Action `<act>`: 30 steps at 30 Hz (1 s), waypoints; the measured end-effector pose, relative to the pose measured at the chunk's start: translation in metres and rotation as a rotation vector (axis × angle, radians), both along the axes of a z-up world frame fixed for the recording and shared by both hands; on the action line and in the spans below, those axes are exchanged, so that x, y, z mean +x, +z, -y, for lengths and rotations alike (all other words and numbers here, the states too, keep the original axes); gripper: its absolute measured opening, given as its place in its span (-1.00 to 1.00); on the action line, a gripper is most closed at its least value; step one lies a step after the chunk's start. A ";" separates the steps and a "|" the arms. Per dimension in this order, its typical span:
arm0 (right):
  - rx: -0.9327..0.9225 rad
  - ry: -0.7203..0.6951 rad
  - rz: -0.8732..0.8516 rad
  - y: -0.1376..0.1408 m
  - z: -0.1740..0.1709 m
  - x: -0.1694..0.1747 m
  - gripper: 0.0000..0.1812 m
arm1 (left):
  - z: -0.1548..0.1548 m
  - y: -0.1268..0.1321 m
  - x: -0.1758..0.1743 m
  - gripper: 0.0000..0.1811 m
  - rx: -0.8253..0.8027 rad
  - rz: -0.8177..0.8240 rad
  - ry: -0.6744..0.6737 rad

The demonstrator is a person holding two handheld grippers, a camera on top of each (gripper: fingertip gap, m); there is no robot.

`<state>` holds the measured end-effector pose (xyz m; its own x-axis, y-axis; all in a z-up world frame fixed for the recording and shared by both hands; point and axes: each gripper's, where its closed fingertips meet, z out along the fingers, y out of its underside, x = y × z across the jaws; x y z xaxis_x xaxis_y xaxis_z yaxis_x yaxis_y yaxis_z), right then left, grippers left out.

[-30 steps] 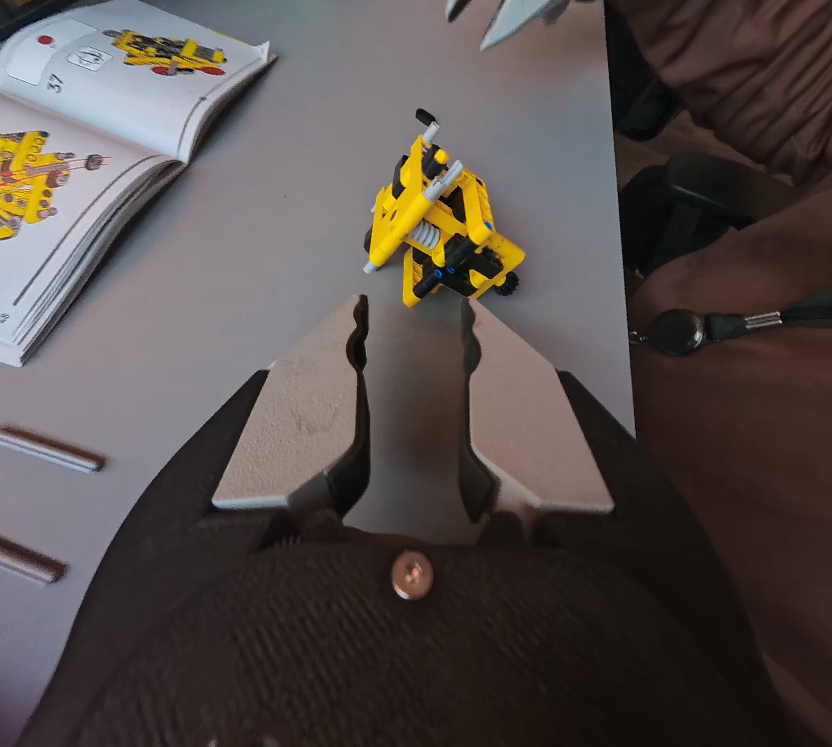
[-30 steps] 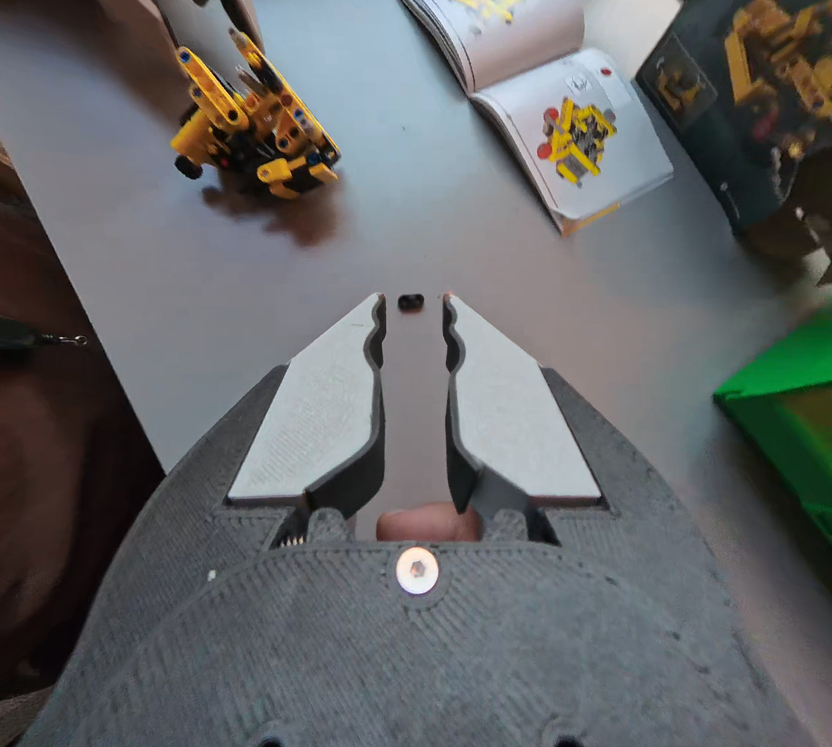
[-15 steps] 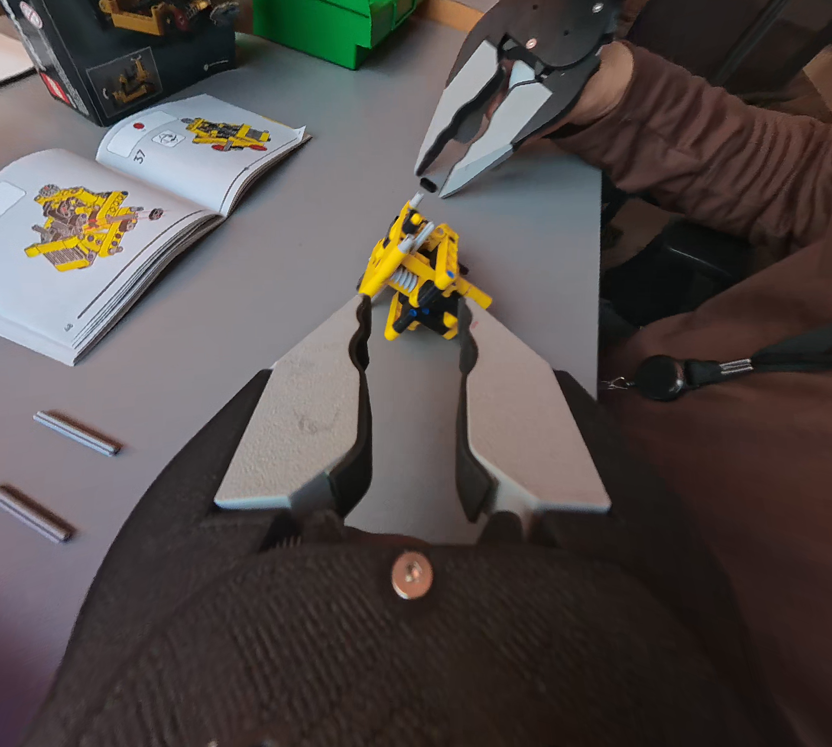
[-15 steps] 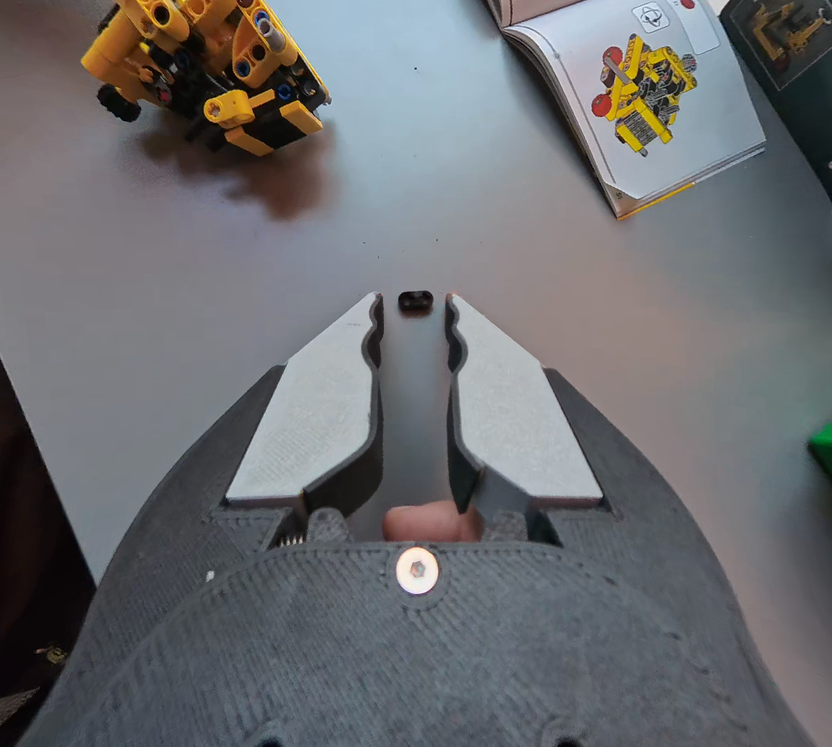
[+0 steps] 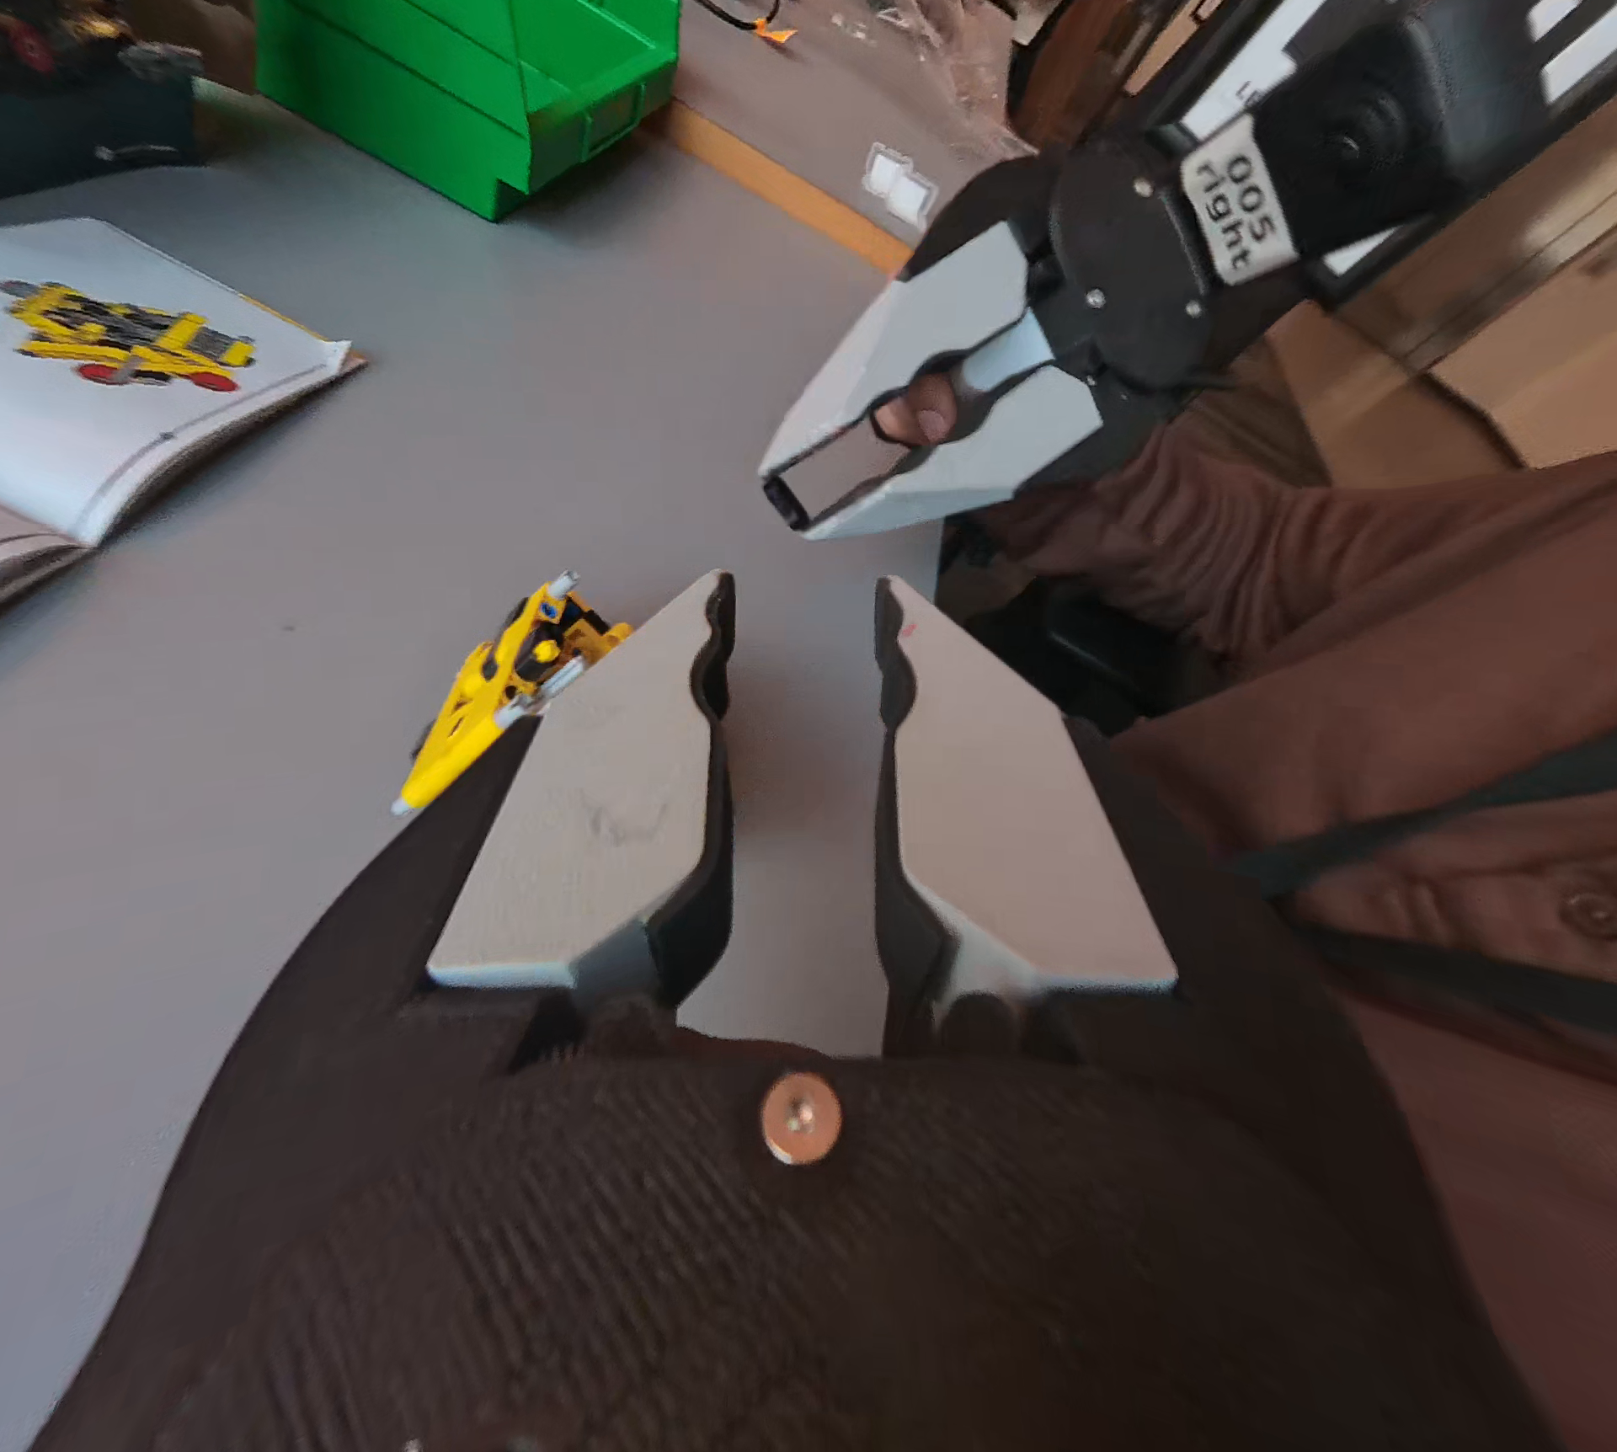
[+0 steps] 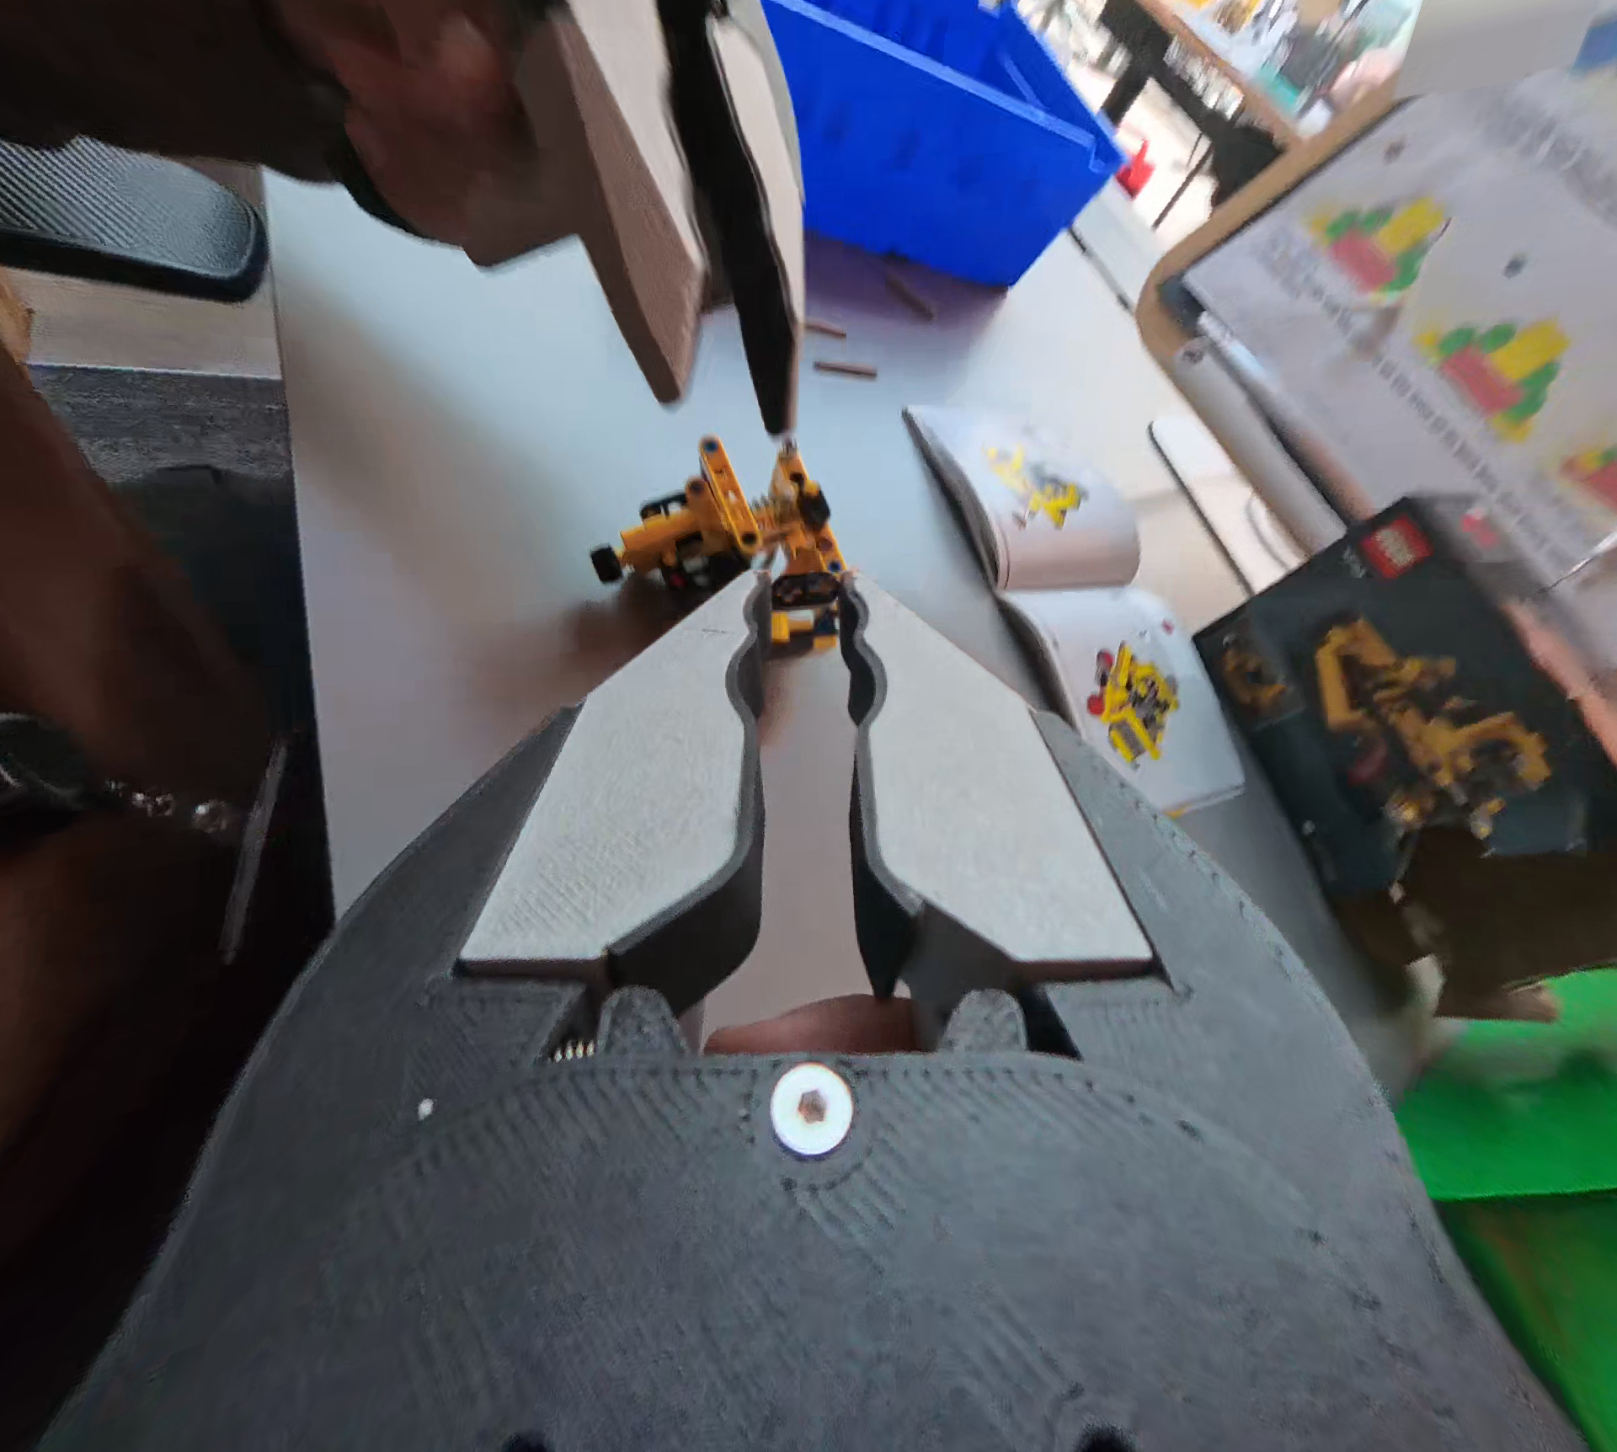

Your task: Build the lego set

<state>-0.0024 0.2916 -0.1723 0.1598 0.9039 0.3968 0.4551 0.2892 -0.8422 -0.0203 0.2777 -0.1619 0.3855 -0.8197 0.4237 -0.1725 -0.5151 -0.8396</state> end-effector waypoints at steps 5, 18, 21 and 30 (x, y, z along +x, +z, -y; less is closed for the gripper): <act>0.141 0.015 -0.046 0.021 0.022 -0.010 -0.87 | 0.000 -0.006 0.011 -0.69 -0.084 0.047 -0.027; 0.315 0.040 0.029 0.023 0.032 -0.011 -0.87 | 0.019 0.008 0.017 -0.78 -0.184 0.202 -0.163; 0.367 0.033 0.062 0.022 0.030 -0.011 -0.87 | 0.020 0.011 0.020 -0.85 -0.164 0.201 -0.171; 0.412 0.110 0.095 0.021 0.039 -0.009 -0.86 | 0.025 0.008 0.026 -0.92 -0.182 0.211 -0.198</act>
<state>-0.0118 0.2527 -0.1508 0.0173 0.6765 0.7362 0.4728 0.6433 -0.6022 0.0059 0.2529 -0.1540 0.1148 -0.7732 0.6236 -0.1168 -0.6339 -0.7645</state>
